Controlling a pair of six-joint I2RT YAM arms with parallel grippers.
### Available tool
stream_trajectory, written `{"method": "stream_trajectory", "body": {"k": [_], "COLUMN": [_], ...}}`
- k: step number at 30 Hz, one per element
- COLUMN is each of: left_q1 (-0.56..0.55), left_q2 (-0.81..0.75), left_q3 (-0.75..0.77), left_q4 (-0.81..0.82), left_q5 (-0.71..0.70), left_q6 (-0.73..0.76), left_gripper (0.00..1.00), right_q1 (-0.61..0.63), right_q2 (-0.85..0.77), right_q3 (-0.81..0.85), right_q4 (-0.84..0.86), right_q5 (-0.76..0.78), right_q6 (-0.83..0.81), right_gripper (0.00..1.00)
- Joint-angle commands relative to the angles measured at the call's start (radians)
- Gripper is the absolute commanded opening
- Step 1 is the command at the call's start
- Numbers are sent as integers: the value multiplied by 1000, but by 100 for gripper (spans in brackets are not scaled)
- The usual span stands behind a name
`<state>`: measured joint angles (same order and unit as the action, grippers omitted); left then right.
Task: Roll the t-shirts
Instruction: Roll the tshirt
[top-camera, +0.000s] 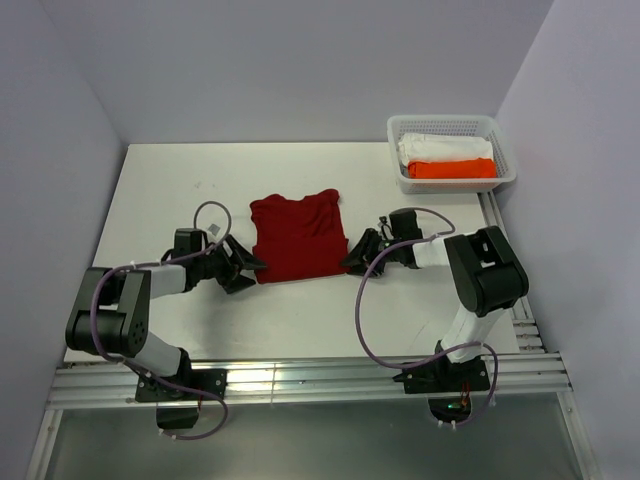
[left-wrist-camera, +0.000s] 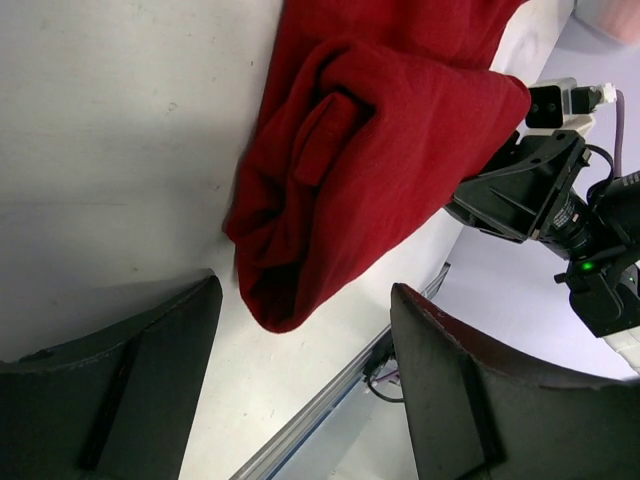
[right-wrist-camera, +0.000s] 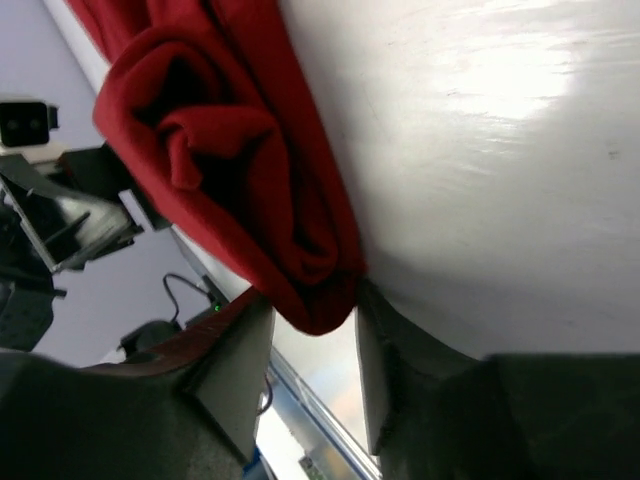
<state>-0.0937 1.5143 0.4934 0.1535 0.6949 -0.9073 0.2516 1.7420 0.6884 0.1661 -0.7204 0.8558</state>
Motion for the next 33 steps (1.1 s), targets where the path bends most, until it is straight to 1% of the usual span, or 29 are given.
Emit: {"method": "stream_trajectory", "body": {"k": [1,3,4,7,9,11,13,16,23,27,28,29,30,32,33], "left_q1": [-12,-17,-18,-20,-20,-21,-26,-29,-38,-38,-40,-40,-40,-43,-44], "left_q2": [32,27,26,23,23,26,26,43,113,153,164,178,182,179,176], "left_q3": [1,-7,-13,-27,-41,-50,-62,-70,-55,-21,-16,-12,-7,-3,0], "left_q4": [8,-3,-11,-32,-32,-20,-8,4,38,40,38,44,43,35,34], "left_q5": [-40,-46,-48,-49,-49,-46,-51,-51,-77,-119,-120,-120,-124,-132,-133], "left_q6": [10,16,22,38,39,39,39,35,19,2,-5,-22,-30,-38,-38], "left_gripper": [75,75,74,73,73,73,72,68,64,51,44,40,35,31,23], "right_q1": [11,11,12,11,11,11,11,11,11,11,11,11,9,11,9], "right_q2": [22,25,25,28,30,30,28,27,24,16,14,10,8,5,1], "right_q3": [14,17,19,23,23,26,28,33,43,56,59,60,62,65,68], "right_q4": [10,7,7,10,10,7,4,-2,-11,-28,-31,-34,-40,-45,-54], "right_q5": [70,72,72,64,62,62,61,59,50,45,44,42,44,41,41], "right_q6": [-4,-3,-4,0,3,3,2,2,2,-1,-3,-6,-4,-6,-6], "right_gripper": [44,37,30,17,13,5,2,0,0,0,0,0,0,0,0]}}
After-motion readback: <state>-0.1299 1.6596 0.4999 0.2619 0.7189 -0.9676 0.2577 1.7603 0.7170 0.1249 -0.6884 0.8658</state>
